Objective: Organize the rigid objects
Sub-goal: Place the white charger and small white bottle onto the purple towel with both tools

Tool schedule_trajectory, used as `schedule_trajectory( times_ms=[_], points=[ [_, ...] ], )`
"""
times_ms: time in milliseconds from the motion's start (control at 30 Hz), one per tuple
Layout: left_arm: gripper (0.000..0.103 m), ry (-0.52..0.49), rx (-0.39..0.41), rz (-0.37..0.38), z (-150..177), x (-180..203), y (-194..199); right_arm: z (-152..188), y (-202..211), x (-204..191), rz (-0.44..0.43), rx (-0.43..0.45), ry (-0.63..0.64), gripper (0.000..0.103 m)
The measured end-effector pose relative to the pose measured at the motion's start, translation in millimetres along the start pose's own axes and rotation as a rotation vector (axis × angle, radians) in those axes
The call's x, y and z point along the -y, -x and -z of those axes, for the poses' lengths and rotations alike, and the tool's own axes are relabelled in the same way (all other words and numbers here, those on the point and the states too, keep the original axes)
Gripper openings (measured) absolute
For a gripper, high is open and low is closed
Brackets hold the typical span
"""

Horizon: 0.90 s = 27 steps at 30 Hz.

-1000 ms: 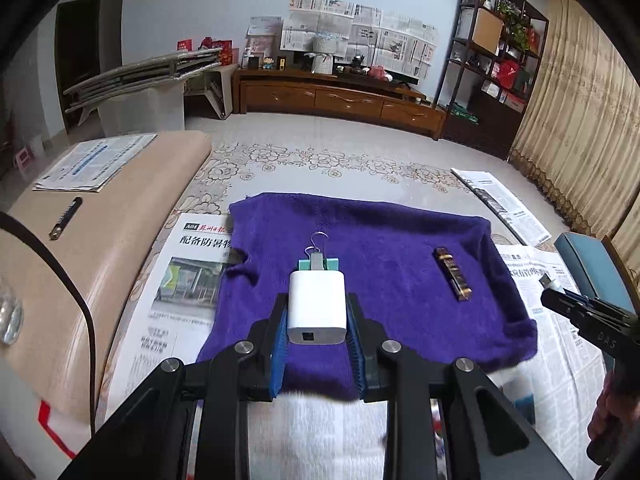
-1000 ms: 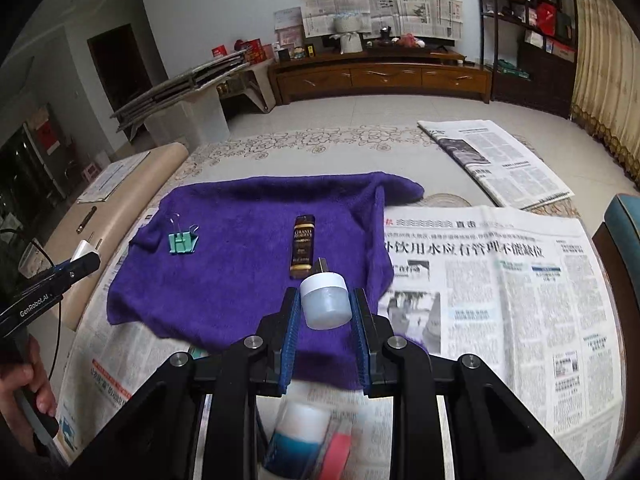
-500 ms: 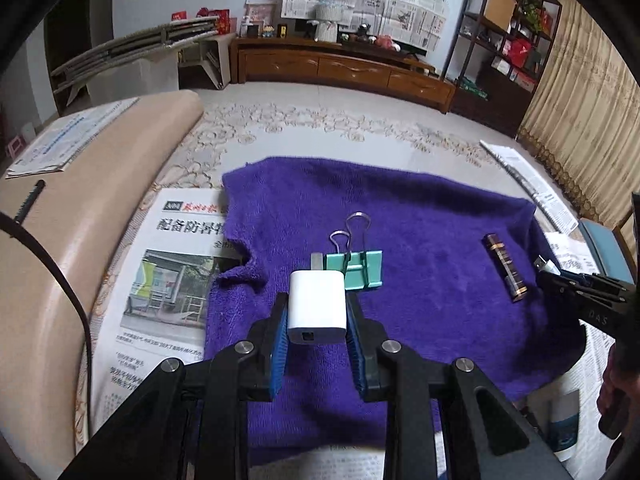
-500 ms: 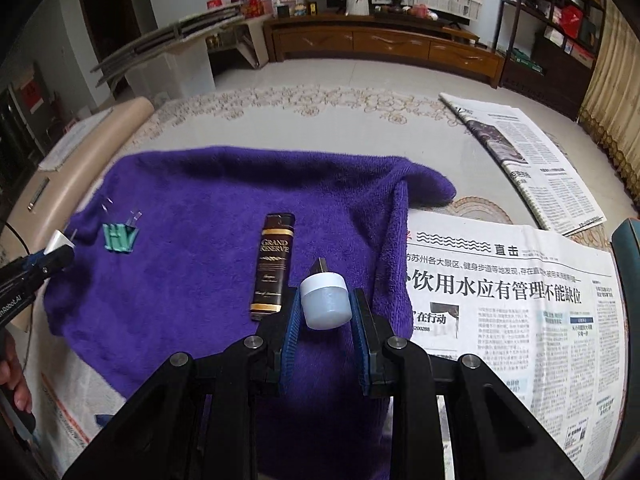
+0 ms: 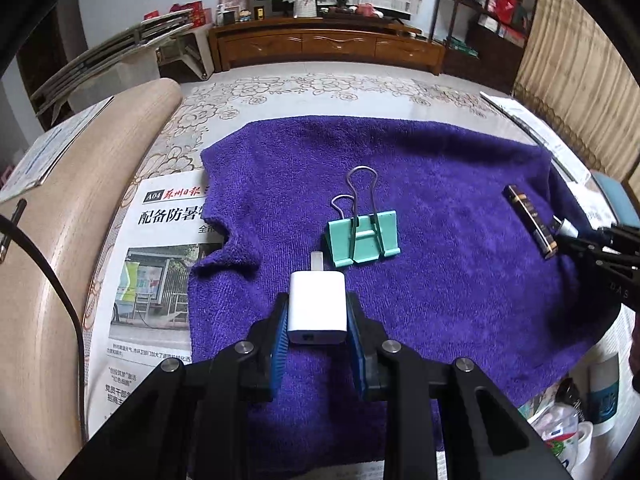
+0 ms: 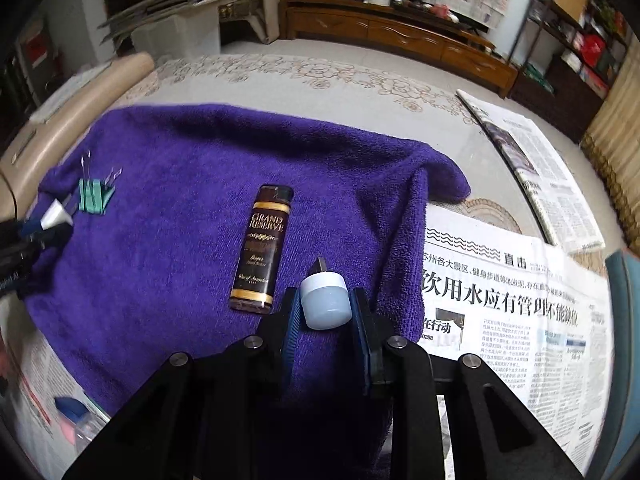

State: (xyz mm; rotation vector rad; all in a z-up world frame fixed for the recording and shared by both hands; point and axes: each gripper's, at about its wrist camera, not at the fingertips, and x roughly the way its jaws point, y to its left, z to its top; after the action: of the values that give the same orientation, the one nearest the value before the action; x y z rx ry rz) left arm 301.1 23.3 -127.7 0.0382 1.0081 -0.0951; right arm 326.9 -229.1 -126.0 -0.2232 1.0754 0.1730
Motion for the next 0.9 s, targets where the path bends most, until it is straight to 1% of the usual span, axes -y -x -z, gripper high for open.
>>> schedule_trajectory(
  times_ms=[100, 233, 400, 500, 533, 567, 600, 633, 667, 733, 800, 833, 900],
  points=[
    [0.027, -0.047, -0.009, -0.01, 0, 3, 1, 2, 1, -1, -0.011, 0.007, 0.033, 0.025],
    [0.03, -0.074, -0.015, -0.023, -1, 4, 1, 7, 4, -4, -0.035, 0.007, 0.075, 0.025],
    [0.037, -0.136, -0.029, -0.07, -2, 10, 3, 11, 7, -3, -0.074, 0.009, 0.119, 0.025],
    [0.04, -0.141, -0.041, -0.059, -2, 10, 3, 12, 9, -3, -0.098, 0.001, 0.126, 0.026],
    [0.042, -0.146, -0.046, -0.051, -2, 10, 4, 12, 9, -3, -0.102, -0.004, 0.132, 0.029],
    [0.049, -0.149, -0.05, -0.04, -2, 11, 4, 12, 11, -4, -0.106, -0.007, 0.136, 0.035],
    [0.06, -0.153, -0.055, -0.023, -1, 13, 5, 13, 12, -4, -0.118, -0.011, 0.14, 0.037],
    [0.067, -0.167, -0.064, -0.003, 1, 18, 5, 14, 14, -5, -0.129, -0.013, 0.141, 0.041],
    [0.076, -0.178, -0.069, 0.003, 2, 22, 5, 16, 16, -6, -0.138, -0.012, 0.146, 0.045],
    [0.078, -0.186, -0.062, -0.037, 3, 28, 8, 19, 19, -10, -0.128, -0.004, 0.17, 0.048],
    [0.084, -0.185, -0.057, -0.061, 4, 29, 11, 25, 26, -16, -0.121, 0.001, 0.184, 0.053],
    [0.085, -0.18, -0.055, -0.06, 4, 29, 14, 27, 30, -17, -0.12, 0.003, 0.182, 0.054],
    [0.086, -0.163, -0.052, -0.045, 7, 26, 21, 31, 40, -16, -0.108, 0.001, 0.17, 0.055]
  ],
)
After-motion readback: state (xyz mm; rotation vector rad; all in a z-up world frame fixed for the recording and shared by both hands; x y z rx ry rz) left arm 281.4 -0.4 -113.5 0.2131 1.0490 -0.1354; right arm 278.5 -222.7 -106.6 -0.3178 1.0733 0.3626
